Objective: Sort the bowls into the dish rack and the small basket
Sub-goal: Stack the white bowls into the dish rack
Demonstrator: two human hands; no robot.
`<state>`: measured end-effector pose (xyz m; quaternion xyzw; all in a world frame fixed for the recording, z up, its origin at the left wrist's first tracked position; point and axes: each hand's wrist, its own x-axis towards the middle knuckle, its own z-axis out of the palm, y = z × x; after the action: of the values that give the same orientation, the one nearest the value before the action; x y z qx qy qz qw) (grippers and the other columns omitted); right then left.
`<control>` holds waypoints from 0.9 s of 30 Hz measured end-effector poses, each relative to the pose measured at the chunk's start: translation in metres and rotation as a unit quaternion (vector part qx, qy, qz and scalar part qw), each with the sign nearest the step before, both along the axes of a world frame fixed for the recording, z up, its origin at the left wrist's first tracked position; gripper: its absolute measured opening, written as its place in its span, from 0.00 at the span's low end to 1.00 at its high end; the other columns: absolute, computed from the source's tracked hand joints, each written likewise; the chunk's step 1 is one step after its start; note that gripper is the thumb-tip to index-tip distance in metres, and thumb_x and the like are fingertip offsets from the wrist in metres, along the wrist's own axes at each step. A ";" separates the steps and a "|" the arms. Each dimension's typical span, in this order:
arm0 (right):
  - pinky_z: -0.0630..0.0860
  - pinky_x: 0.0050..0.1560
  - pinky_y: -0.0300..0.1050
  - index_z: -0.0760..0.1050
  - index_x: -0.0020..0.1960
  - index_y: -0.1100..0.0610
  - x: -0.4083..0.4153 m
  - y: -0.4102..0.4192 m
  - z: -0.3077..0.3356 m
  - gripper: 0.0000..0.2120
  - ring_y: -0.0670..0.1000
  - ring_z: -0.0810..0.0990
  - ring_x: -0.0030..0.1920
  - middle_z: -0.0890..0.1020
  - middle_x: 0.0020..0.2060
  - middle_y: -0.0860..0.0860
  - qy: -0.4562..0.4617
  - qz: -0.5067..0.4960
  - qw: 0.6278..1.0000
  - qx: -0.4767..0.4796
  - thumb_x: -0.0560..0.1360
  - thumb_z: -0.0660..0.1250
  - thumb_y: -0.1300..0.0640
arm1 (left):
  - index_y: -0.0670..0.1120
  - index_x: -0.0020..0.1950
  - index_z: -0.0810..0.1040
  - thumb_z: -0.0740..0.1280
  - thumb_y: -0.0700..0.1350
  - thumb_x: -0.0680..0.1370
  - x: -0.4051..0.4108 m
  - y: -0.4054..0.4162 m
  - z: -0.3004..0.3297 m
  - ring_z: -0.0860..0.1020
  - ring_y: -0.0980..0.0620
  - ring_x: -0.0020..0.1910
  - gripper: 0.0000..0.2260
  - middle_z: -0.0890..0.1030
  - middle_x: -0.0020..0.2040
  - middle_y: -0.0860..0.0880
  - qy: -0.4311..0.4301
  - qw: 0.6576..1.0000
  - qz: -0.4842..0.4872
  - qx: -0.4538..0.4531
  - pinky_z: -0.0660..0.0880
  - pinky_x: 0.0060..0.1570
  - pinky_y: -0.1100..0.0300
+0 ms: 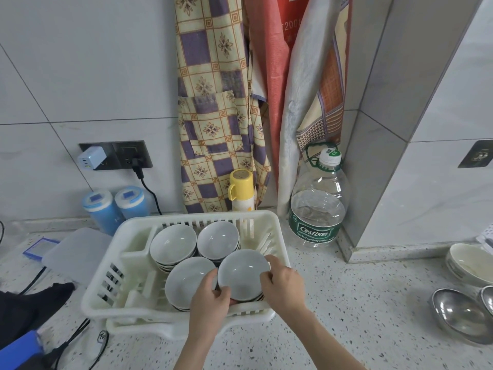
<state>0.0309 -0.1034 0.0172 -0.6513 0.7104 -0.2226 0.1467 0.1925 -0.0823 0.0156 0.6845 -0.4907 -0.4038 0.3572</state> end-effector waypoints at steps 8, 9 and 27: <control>0.53 0.24 0.39 0.73 0.62 0.52 0.006 0.000 -0.007 0.18 0.45 0.57 0.22 0.63 0.24 0.46 0.077 -0.007 0.997 0.003 0.74 0.54 0.59 | 0.54 0.71 0.70 0.66 0.47 0.78 0.001 0.010 0.001 0.78 0.56 0.33 0.21 0.78 0.28 0.52 -0.101 0.995 -0.008 -0.012 0.71 0.33 0.60; 0.53 0.24 0.40 0.73 0.62 0.53 0.007 0.000 -0.008 0.19 0.45 0.57 0.22 0.62 0.24 0.46 0.075 -0.008 0.997 0.001 0.74 0.54 0.59 | 0.54 0.72 0.68 0.67 0.47 0.77 0.000 0.012 0.001 0.78 0.56 0.34 0.23 0.79 0.28 0.53 -0.100 0.995 -0.004 -0.011 0.71 0.33 0.60; 0.51 0.22 0.34 0.82 0.49 0.62 0.002 0.013 0.000 0.10 0.47 0.59 0.20 0.67 0.19 0.47 -0.032 0.049 0.990 -0.130 0.70 0.66 0.68 | 0.54 0.70 0.70 0.66 0.47 0.80 -0.007 0.037 -0.007 0.79 0.60 0.42 0.19 0.81 0.49 0.59 -0.061 0.997 0.033 -0.044 0.72 0.43 0.58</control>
<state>0.0331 -0.0908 0.0170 -0.6916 0.6373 -0.3264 0.0947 0.1857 -0.0448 0.0090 0.7076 -0.5055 -0.3276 0.3695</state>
